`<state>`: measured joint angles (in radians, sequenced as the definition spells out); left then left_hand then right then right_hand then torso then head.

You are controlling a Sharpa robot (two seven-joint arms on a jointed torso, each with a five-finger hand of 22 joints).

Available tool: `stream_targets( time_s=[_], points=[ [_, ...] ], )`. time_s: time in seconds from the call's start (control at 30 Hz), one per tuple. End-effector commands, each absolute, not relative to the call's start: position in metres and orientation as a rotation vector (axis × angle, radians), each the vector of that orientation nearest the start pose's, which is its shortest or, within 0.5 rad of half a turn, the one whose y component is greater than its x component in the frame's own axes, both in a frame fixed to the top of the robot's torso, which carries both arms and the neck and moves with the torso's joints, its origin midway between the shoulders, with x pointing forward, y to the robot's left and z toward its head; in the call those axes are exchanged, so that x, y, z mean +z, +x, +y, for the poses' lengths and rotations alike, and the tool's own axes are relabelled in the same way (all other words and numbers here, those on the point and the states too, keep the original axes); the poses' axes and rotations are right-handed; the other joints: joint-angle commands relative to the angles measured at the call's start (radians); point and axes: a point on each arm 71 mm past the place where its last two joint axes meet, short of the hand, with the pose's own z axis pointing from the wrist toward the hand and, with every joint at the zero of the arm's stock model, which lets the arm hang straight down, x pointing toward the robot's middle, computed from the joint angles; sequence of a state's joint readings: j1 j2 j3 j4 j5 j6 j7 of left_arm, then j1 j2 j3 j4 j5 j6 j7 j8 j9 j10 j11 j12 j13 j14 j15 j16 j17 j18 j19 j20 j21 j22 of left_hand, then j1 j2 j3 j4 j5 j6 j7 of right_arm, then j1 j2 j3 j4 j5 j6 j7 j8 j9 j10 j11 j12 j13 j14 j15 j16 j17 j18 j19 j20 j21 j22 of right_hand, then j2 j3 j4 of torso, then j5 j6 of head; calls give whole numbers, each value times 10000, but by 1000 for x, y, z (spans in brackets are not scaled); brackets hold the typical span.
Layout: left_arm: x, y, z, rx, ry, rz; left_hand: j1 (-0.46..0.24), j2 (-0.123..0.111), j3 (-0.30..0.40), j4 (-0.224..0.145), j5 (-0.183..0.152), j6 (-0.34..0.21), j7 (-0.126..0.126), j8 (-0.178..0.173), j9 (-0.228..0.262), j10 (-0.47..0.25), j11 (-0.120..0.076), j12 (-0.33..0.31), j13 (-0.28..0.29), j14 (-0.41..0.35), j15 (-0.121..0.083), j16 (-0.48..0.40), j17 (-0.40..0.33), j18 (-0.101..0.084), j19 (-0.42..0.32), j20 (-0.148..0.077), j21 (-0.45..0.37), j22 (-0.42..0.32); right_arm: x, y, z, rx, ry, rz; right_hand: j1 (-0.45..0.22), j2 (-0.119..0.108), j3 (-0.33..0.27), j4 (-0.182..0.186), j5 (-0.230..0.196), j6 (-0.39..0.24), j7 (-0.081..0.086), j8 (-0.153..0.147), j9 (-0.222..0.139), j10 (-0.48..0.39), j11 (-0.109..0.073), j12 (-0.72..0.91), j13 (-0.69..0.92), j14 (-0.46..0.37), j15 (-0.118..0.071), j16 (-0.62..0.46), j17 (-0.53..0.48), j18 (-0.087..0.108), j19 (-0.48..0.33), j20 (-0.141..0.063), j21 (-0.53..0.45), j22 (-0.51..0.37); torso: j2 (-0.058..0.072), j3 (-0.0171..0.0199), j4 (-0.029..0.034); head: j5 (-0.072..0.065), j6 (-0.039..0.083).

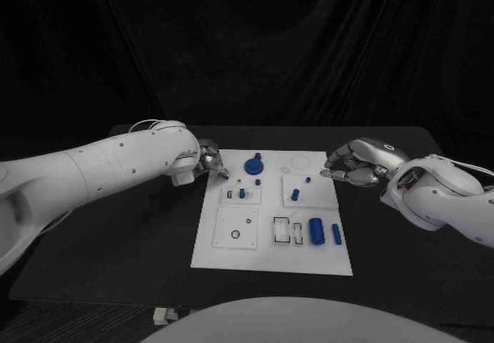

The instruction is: Assemble the parts on the task board

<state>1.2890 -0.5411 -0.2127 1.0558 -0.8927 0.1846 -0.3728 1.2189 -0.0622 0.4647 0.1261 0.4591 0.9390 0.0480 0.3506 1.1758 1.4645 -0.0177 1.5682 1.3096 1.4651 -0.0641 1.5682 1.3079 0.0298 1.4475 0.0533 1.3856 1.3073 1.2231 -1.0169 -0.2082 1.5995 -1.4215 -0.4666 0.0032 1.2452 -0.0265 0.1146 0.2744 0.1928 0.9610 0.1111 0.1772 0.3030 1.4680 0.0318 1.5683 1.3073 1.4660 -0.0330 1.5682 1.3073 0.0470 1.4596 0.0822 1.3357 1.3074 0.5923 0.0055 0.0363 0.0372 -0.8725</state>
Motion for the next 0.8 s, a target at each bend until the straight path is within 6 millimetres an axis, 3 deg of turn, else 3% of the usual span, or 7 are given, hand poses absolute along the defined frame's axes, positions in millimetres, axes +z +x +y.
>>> stream_targets(
  time_s=[0.03,0.47,0.8],
  points=[
    [-250,537,199,-4459,-4143,23887,-49,-103,452,-364,10,84,-38,70,0,1063,-32,26,2612,1057,9,26,2629,210,-78,-29,-87,1960,-217,445,-264,6087,-1278,16682,23,108,-10,35,42,69,9,-68,17,1028,45,25,2635,1048,38,26,2635,98,-8,-27,-50,1877,-15,3,8,-18,-2],
    [-243,501,203,-4386,-4086,24509,-207,-153,581,-371,-92,156,-51,73,-31,1063,-39,26,2612,1057,4,26,2629,221,-109,-35,-135,1946,-220,443,-266,6032,-1211,16785,34,120,-7,32,43,72,8,-70,20,1028,45,25,2635,1048,39,26,2635,109,-33,-26,-103,1861,-23,7,-2,50,-2],
    [-243,498,199,-4270,-3610,24220,-310,-159,670,-378,-293,183,-62,54,-69,1063,-48,26,2612,1057,-3,26,2629,223,-114,-41,-148,1943,-222,442,-266,6059,-1195,16773,48,119,-9,27,44,67,9,-76,22,1028,47,25,2635,1048,40,26,2635,119,-55,-25,-149,1847,-11,2,-2,36,-2]
  ],
)
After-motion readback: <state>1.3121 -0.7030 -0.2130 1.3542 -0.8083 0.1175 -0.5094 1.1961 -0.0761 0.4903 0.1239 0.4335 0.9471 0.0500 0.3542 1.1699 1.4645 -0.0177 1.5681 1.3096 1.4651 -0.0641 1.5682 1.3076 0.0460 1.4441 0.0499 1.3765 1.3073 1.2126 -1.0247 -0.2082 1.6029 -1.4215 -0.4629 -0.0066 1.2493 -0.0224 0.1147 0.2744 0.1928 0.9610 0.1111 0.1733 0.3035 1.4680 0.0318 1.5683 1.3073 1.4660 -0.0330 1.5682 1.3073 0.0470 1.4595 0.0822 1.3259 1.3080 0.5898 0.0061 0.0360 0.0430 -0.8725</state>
